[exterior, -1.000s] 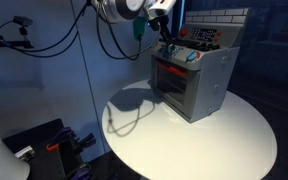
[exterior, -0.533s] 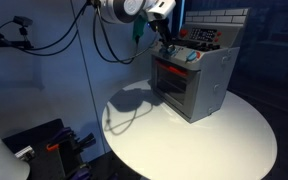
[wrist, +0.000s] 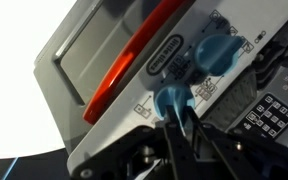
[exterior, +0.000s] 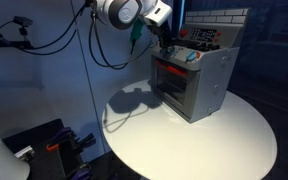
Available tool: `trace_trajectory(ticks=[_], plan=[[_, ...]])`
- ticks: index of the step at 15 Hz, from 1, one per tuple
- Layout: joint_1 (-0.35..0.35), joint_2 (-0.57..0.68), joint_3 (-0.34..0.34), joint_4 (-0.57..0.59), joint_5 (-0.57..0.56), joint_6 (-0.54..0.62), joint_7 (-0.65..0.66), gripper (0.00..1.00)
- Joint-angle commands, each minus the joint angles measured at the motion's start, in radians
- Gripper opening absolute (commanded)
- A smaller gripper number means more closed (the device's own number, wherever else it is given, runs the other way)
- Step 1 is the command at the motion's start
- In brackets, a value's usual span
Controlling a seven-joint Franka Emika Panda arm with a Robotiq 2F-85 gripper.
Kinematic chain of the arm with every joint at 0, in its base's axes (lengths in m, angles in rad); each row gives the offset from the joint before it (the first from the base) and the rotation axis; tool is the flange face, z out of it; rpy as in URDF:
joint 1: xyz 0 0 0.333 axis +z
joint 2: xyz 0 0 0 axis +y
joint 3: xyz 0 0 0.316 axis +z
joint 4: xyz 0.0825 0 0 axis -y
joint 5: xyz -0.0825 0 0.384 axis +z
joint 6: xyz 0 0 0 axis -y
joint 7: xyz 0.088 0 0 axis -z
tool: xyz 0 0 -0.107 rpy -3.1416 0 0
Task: Turn the knob on the stove
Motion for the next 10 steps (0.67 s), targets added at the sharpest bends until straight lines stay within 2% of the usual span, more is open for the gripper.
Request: trace_trajectory(ticks=[1, 3, 4, 5, 7, 10], plan=[[-0.006, -0.052, 0.01, -0.033, 0.058, 0.044, 0.008, 0.04], [-0.006, -0.056, 0.015, -0.039, 0.073, 0.049, -0.003, 0.05], [-0.007, -0.058, 0.017, -0.042, 0.076, 0.046, -0.009, 0.14], [-0.007, -0.06, 0.02, -0.042, 0.079, 0.043, -0.015, 0.39], [-0.007, -0.071, 0.019, -0.046, 0.076, 0.044, -0.019, 0.42], [-0.003, -0.1, 0.014, -0.051, 0.068, 0.035, -0.031, 0.65]])
